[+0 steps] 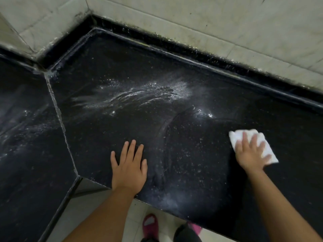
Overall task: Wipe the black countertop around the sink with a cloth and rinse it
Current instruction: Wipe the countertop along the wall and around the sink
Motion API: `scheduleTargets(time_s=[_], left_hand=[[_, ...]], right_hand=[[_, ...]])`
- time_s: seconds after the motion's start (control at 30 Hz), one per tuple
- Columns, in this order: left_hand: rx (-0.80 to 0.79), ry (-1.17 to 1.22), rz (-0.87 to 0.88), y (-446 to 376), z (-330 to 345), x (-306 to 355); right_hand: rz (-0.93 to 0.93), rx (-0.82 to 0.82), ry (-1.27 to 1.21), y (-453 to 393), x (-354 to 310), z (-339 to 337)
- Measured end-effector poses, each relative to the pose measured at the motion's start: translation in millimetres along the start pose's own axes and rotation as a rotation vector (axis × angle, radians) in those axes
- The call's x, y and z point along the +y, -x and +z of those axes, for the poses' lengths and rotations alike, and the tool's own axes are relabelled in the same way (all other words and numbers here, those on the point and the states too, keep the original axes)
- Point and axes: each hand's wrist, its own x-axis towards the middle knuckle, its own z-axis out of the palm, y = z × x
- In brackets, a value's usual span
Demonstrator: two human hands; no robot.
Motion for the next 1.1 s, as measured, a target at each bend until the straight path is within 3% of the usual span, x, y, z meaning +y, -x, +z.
scheduleTargets(time_s=[0.23, 0.33, 0.43, 0.5, 0.6, 0.7, 0.8, 0.93, 1.1], left_hand=[[0.030, -0.072, 0.046, -0.6, 4.4, -2.5], [0.025, -0.052, 0.047, -1.1, 5.6, -3.2], [0.025, -0.025, 0.041, -0.2, 4.1, -2.5], [0.032, -0.014, 0.040, -0.1, 3.0, -2.3], [0.033, -0.025, 0.043, -1.3, 2.1, -1.7], [0.013, -0.043, 0.036, -0.9, 1.9, -1.1], [0.023, -0.060, 0.036, -2.0, 3.6, -1.9], [0.070, -0.069, 0.046, -2.6, 8.7, -3.4], [0.060, -0.074, 0.043, -2.3, 8.4, -4.0]], right_hand=[[-0.580, -0.134, 0.223, 33.1, -135.1, 34.6], [-0.881, -0.100, 0.238, 82.6, -114.1, 56.5], [-1.036, -0.095, 0.327, 109.9, -37.7, 68.7], [-1.007, -0.063, 0.342, 104.0, 18.7, 58.3], [-0.724, -0.014, 0.278, 69.1, 59.1, 29.3], [-0.306, -0.056, 0.134, 20.5, 35.5, 5.7], [-0.101, 0.003, 0.023, -25.3, -29.8, -5.5], [-0.181, -0.046, 0.030, -46.8, -115.3, 3.0], [-0.579, -0.149, 0.204, 10.0, -151.6, 28.8]])
